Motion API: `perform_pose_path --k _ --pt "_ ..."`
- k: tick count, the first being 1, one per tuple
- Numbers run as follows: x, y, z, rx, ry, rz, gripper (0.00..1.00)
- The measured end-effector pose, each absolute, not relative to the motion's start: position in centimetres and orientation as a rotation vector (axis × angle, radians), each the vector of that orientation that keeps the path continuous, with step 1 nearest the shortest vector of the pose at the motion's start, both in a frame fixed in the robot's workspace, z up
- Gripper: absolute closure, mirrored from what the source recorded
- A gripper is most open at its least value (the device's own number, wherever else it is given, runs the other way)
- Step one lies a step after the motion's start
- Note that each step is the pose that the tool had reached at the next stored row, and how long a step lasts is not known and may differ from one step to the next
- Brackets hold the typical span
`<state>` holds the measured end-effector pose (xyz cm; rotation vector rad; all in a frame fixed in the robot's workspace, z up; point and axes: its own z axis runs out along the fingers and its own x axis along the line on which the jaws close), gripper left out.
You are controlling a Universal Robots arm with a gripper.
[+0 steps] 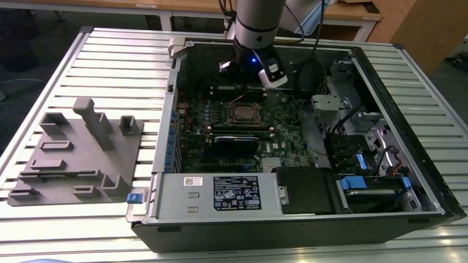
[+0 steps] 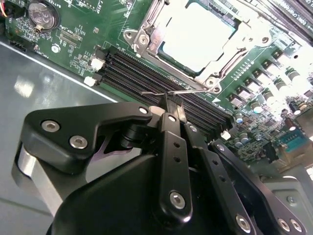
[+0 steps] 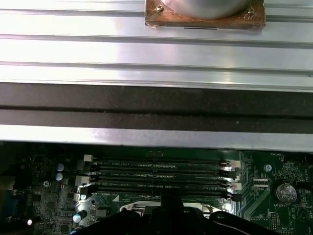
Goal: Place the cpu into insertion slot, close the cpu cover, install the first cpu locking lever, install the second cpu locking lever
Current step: 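Install the first cpu locking lever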
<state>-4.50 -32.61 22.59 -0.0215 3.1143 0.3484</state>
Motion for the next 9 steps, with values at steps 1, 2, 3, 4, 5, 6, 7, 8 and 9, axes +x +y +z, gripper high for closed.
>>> perform_pose_path --k 1,2,3,4,5,6,7,8,9 --pt "-4.49 -32.61 22.52 -0.021 3.114 0.348 0.89" --pt "-4.49 -32.61 22.44 -0.02 3.114 0.348 0.89" --pt "-4.48 -32.61 22.36 -0.02 3.114 0.348 0.89" --pt "-4.46 -32.61 22.3 -0.02 3.114 0.348 0.89" --pt "-4.45 -32.61 22.25 -0.019 3.114 0.348 0.89" --pt "-4.44 -32.61 22.24 -0.019 3.114 0.348 0.89" --pt "-4.44 -32.61 22.23 -0.019 3.114 0.348 0.89" --pt "-4.44 -32.61 22.22 -0.019 3.114 0.348 0.89" --pt "-4.44 -32.61 22.22 -0.019 3.114 0.348 0.89"
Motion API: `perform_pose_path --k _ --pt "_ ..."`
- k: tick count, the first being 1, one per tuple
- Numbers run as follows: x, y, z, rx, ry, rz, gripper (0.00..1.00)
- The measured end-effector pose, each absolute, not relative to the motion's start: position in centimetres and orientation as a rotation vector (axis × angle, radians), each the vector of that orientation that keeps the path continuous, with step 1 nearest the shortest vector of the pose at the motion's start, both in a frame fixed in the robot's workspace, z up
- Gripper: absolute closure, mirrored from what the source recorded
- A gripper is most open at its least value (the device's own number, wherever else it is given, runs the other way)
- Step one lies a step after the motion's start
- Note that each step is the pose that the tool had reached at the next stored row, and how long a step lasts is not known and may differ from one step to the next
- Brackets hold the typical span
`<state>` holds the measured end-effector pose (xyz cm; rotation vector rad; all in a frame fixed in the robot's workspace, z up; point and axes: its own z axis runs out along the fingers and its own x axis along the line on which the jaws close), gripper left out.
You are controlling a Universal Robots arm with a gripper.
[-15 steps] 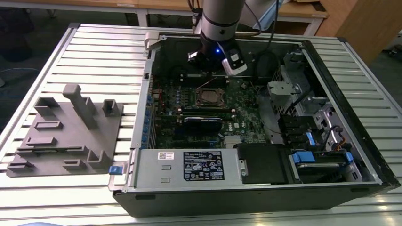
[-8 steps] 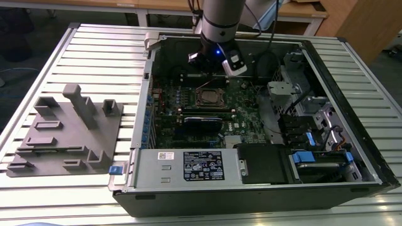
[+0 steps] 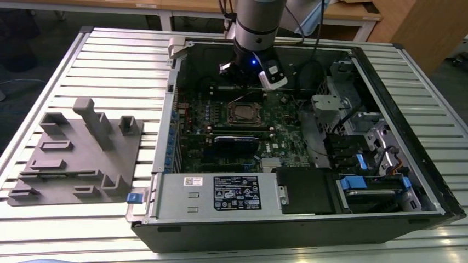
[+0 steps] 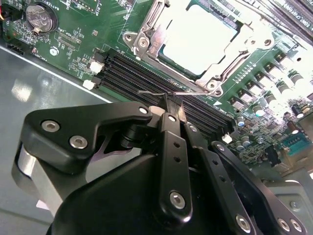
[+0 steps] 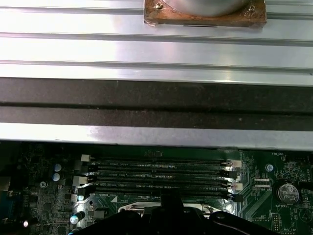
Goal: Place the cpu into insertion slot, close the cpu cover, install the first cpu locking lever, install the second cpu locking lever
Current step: 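Install the first cpu locking lever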
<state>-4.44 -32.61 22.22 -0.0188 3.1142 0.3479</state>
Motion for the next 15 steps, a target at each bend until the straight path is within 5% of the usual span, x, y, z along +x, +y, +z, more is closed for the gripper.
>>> perform_pose_path --k 15 --pt "-4.44 -32.61 22.07 -0.019 3.114 0.348 0.89"
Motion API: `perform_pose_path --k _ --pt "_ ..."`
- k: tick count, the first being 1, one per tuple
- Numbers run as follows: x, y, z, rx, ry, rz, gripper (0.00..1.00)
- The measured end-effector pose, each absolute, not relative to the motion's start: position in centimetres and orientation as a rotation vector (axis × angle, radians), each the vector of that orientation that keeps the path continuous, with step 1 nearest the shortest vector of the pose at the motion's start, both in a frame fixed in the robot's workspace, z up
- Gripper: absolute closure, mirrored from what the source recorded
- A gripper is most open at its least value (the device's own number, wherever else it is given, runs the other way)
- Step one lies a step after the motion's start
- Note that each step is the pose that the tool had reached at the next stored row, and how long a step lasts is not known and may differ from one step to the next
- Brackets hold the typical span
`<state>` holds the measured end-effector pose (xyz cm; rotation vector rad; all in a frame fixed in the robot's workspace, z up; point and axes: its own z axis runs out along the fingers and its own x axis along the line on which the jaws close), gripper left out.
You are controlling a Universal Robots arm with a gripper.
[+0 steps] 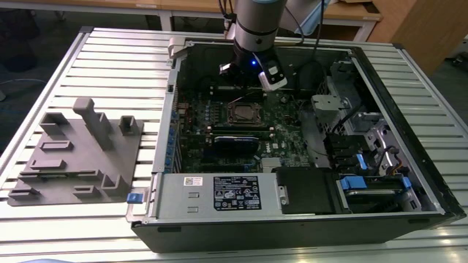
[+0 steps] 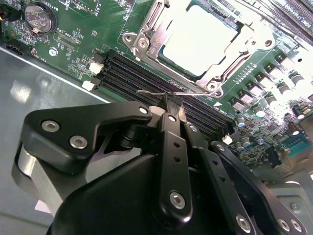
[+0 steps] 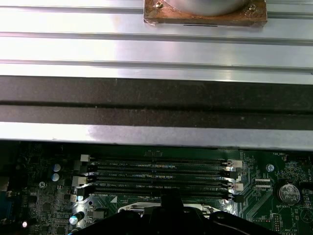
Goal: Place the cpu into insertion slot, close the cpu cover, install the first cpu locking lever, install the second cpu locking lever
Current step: 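Install the first cpu locking lever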
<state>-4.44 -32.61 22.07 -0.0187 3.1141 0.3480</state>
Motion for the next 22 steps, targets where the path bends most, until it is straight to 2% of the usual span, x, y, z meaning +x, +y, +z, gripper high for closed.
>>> perform_pose_path --k 22 --pt "-4.44 -32.61 21.7 -0.019 3.114 0.348 0.89"
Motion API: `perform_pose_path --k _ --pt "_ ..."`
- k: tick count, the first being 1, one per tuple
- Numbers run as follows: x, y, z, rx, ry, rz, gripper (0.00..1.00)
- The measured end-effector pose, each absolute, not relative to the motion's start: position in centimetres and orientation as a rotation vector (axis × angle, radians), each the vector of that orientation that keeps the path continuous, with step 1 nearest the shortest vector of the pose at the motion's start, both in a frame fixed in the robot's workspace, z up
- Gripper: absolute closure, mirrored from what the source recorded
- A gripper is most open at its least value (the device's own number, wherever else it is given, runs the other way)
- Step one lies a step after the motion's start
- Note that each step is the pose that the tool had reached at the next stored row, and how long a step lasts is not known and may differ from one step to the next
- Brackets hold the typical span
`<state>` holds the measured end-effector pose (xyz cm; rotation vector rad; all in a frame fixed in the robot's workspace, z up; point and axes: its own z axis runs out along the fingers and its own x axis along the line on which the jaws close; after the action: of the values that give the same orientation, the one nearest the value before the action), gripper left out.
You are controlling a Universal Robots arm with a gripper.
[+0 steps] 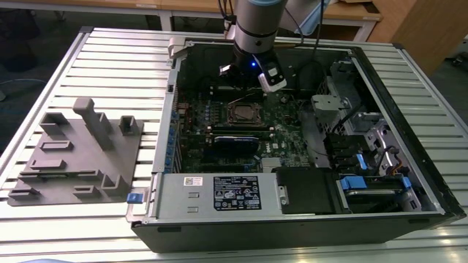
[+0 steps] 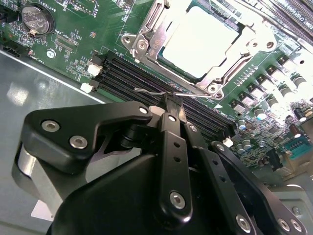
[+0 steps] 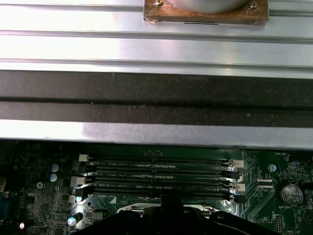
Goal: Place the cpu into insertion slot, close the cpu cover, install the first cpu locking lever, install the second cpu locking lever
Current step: 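Install the first cpu locking lever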
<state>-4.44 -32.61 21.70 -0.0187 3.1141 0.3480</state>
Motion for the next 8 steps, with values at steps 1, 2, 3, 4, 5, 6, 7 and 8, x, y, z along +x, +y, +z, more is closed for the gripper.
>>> perform_pose_path --k 1,2,3,4,5,6,7,8 --pt "-4.44 -32.61 21.69 -0.019 3.114 0.348 0.89" --pt "-4.44 -32.61 21.69 -0.019 3.114 0.348 0.89" --pt "-4.42 -32.61 21.69 -0.019 3.114 0.348 0.89" --pt "-4.35 -32.61 21.69 -0.019 3.114 0.348 0.89" --pt "-4.22 -32.61 21.69 -0.019 3.114 0.348 0.89" --pt "-4.07 -32.61 21.69 -0.019 3.114 0.348 0.89" --pt "-3.94 -32.61 21.69 -0.019 3.114 0.348 0.89" --pt "-3.9 -32.61 21.69 -0.019 3.114 0.348 0.89"
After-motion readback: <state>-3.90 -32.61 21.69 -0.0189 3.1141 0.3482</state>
